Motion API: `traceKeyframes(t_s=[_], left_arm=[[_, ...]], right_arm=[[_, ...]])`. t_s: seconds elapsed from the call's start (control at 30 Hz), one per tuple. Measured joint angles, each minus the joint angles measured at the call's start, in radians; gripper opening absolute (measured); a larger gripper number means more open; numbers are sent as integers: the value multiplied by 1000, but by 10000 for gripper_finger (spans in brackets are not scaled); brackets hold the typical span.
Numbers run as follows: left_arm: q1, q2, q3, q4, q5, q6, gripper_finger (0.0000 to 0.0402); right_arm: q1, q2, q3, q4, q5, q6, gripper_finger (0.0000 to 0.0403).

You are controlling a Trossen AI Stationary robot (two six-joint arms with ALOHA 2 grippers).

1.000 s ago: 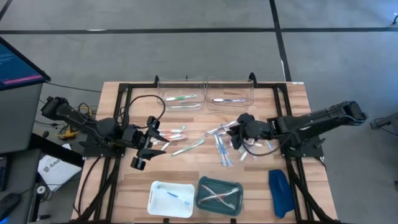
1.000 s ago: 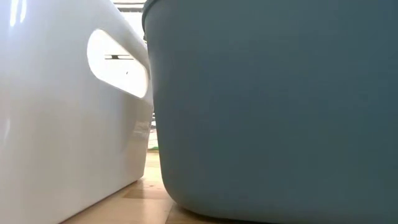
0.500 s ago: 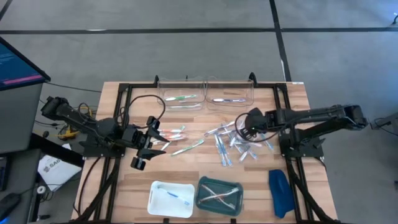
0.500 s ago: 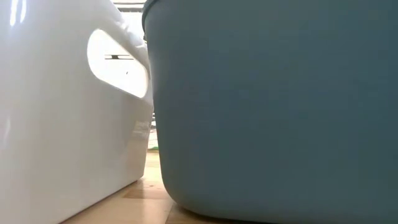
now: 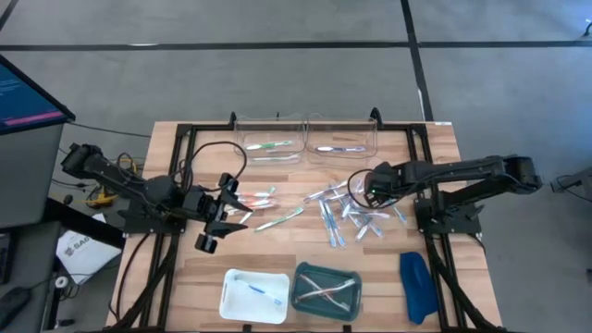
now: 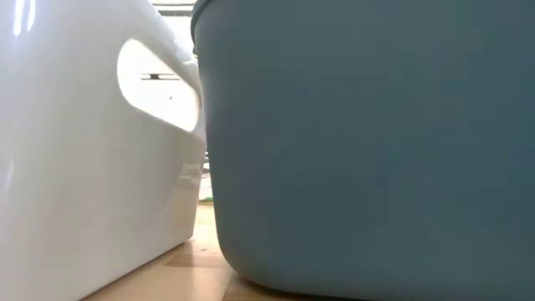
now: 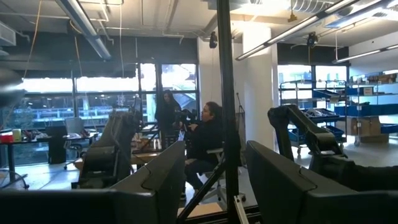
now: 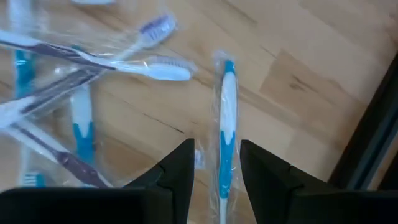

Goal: Pick & Place Toothbrushes
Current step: Put the blue toothbrush into the white bin

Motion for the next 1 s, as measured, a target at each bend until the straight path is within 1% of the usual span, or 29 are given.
traceKeyframes(t_s=[0.2, 0.47, 0.7, 0.87, 1.0], left_arm=[[0, 0, 0, 2, 0, 0, 163], [0, 0, 0, 2, 0, 0, 163], [0, 0, 0, 2, 0, -1, 163], [0, 0, 0, 1, 0, -3, 163], [0, 0, 0, -2, 0, -3, 163]], right_arm=[[-47, 68, -17, -2, -14, 8, 133], [-98, 150, -18, 7, -20, -15, 169], [-140, 212, -18, 103, -71, -85, 195], [-164, 244, -19, 101, -77, -99, 200], [-203, 251, -51, 137, -124, -131, 192]])
